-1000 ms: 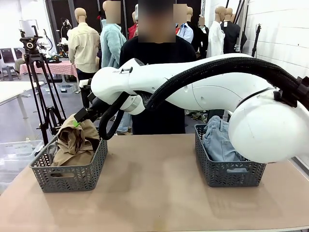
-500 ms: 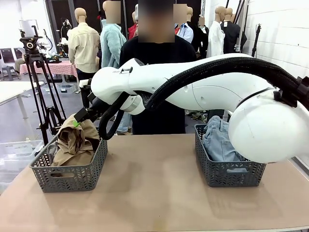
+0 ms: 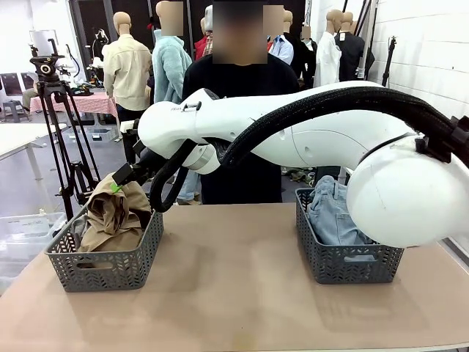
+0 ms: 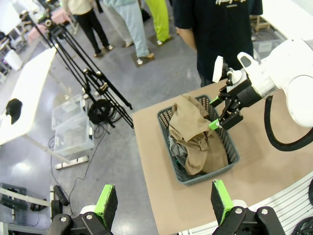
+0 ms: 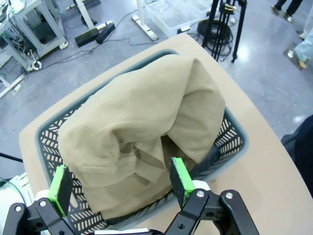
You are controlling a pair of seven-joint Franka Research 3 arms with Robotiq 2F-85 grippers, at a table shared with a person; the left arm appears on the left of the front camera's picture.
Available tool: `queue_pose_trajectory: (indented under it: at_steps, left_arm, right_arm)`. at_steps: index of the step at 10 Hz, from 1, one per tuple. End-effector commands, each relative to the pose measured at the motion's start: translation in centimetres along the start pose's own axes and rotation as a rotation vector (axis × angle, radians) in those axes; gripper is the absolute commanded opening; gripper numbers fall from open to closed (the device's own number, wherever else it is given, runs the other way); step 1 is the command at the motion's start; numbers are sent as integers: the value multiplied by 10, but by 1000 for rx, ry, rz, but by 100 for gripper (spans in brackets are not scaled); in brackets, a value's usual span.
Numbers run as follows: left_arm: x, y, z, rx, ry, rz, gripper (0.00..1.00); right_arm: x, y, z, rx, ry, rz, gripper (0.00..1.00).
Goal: Sort the tops and bottoms.
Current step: Sort the clothes according to human instructions.
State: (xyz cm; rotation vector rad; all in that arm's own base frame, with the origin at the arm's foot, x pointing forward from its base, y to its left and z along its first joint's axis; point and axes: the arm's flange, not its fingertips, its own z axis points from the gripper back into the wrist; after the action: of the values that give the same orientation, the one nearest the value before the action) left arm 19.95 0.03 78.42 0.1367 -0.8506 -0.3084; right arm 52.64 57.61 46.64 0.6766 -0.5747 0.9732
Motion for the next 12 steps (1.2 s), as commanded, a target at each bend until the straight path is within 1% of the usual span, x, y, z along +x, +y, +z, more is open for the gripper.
queue_pose_trajectory:
  at_steps: [1, 5, 7, 8, 11, 12]
  left_arm:
    - [2, 1, 1, -6, -5, -2, 100]
    - [2, 1, 1, -6, -5, -2, 100]
    - [2, 1, 1, -6, -5, -2, 100]
    - [2, 1, 1, -6, -5, -2, 100]
    - [2, 1, 1, -6, -5, -2, 100]
    - [2, 1, 1, -6, -5, -2, 100]
  right_arm:
    - [2, 2, 2, -12, -3, 11, 100]
    - [0, 0, 0, 0, 0, 0, 100]
    - [-7, 13, 30, -41, 62, 26, 100]
    - [-13, 19, 59, -77, 68, 19, 100]
    - [-41, 40, 158, -165, 19, -30, 100]
    - [-57, 44, 199, -234, -25, -65, 100]
